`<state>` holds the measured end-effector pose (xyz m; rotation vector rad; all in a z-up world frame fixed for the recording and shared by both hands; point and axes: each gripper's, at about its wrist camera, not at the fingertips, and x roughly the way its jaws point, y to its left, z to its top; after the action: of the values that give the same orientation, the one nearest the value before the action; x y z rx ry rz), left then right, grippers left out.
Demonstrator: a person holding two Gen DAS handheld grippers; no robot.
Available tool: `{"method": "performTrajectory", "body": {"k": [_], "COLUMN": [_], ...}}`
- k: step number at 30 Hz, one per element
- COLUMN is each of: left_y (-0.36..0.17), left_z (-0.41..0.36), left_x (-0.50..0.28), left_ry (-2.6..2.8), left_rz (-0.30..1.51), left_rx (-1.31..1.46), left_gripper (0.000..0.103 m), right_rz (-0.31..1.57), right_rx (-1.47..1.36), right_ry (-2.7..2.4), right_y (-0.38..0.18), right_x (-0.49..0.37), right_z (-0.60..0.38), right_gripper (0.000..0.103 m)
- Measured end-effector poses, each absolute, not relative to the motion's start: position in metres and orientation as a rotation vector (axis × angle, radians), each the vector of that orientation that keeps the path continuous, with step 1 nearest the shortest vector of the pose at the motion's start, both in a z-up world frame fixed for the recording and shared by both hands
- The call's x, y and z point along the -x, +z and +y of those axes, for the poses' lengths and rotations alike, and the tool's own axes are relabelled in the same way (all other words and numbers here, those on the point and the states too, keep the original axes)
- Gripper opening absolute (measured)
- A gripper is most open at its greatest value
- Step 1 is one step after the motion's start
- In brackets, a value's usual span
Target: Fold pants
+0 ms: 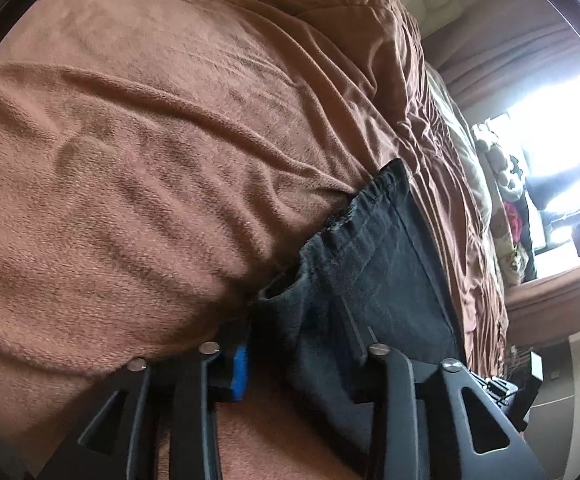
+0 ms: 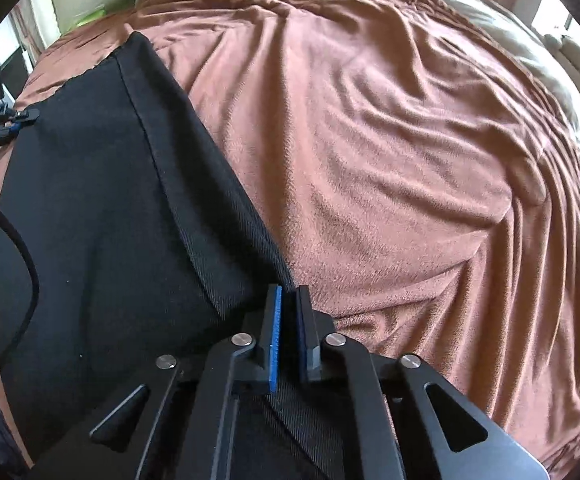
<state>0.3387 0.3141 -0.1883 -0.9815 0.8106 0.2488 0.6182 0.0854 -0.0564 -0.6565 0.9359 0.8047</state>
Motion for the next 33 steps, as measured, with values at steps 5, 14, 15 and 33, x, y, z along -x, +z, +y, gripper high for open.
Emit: {"method": "performTrajectory", "body": {"k": [5,14,15,33], "left_y": [-0.189,-0.19,-0.19,-0.184], "left_z": [0.316,0.317,0.317,0.322], "left_x": [-0.343,-0.342,-0.341,-0.339], "left_ry": [0.234,0.213,0.209,0.169], "left_rz": [0.773,0.751,0.752,0.79], "left_rx": [0.996,0.973,0.969,0.889], "left_gripper": [0.045,0.042,0.042,0.012], "right_rz": [0.91,0.96,0.965,0.966], "right_rx": [0.686,0.599,0.577,0.232], "right_ry": [0.761,0.59,0.566,0.498], "right_y": [-0.055,-0.07,-0.069,-0.005], "right_x": [-0.608,-0.613,-0.612,-0.519], "right_z": [0.087,0.102,0.103,-0.007], "right_gripper": [0.0,0.0,0.0,0.001]}}
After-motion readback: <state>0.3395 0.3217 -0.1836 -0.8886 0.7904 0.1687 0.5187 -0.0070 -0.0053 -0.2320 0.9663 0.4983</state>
